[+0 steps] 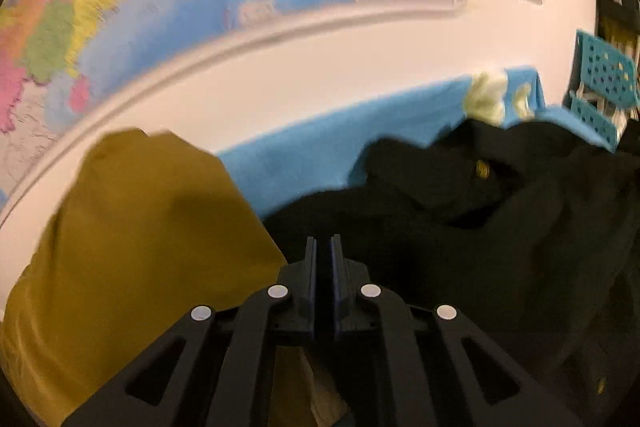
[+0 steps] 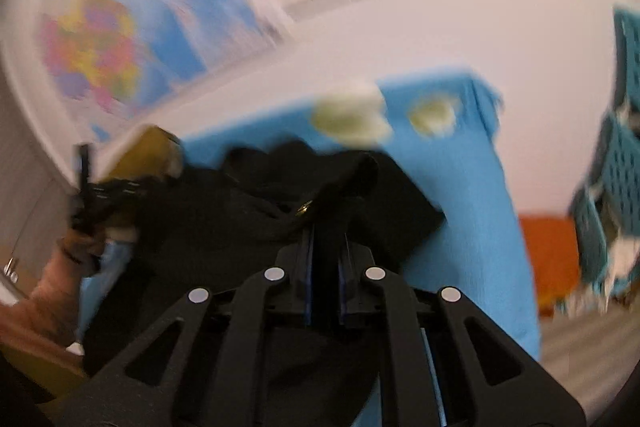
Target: Fold large clothes
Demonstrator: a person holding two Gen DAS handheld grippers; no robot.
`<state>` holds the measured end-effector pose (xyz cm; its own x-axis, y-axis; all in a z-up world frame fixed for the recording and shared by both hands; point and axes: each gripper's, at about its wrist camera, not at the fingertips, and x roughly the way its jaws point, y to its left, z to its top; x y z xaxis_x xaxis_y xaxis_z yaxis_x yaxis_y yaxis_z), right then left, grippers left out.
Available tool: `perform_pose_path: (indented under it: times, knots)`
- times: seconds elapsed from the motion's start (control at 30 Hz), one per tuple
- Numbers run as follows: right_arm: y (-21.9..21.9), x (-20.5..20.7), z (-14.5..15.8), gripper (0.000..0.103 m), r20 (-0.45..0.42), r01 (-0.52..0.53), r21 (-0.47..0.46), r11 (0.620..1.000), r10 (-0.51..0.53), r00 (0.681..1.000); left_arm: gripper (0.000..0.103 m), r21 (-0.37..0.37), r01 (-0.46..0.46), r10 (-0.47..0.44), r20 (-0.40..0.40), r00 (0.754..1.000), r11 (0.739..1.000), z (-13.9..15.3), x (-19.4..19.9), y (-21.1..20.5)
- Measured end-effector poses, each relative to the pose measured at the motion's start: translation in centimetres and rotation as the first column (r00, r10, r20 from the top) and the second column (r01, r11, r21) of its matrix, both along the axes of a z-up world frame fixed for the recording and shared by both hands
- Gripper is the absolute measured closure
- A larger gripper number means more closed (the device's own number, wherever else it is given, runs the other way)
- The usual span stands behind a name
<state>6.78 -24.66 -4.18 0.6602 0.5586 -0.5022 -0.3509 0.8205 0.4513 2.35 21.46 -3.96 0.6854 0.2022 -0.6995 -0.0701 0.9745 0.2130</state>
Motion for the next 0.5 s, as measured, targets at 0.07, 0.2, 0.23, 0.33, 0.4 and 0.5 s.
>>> perform_pose_path:
  times: [0.07,0.2,0.23,0.33,0.4,0.5]
  knots:
    - [-0.2,0.6,-1.1,0.091,-0.025,0.009,0.04,0.999,-0.008,1.0,0.083,-0.018,0.01,-0.01,0.003,1.0,1.0,-0.1,-0.4,0.1]
    - [-0.6,0.3,-0.8,0.091,-0.006,0.004,0.068,0.998,-0.004,1.0,0.049,-0.063,0.095,-0.091,0.059,0.994,0.994,1.3,-2.6,-1.0]
    - [-0.5,0.2,-0.4,0.091,0.005,-0.003,0.067,0.998,0.002,1.0,0.048,-0.062,0.129,-0.125,0.071,0.99,0.99,1.5,-3.2,-1.5]
    - [-0.5,-0.1,0.6,0.091,0.061,-0.023,0.113,0.993,0.016,0.998,0.043,-0.027,0.18,-0.178,0.055,0.982,0.983,1.0,-3.5,-3.3]
    - [-0.6,0.2,0.8,0.091,0.077,-0.022,0.135,0.991,0.011,0.997,0.044,-0.009,0.168,-0.168,0.022,0.986,0.986,-0.3,-2.6,-3.8]
    - [-0.7,1.9,-1.1,0.091,-0.006,0.002,0.136,0.991,-0.001,1.0,0.049,0.031,0.104,-0.103,-0.04,0.994,0.994,-2.6,-1.3,-3.5]
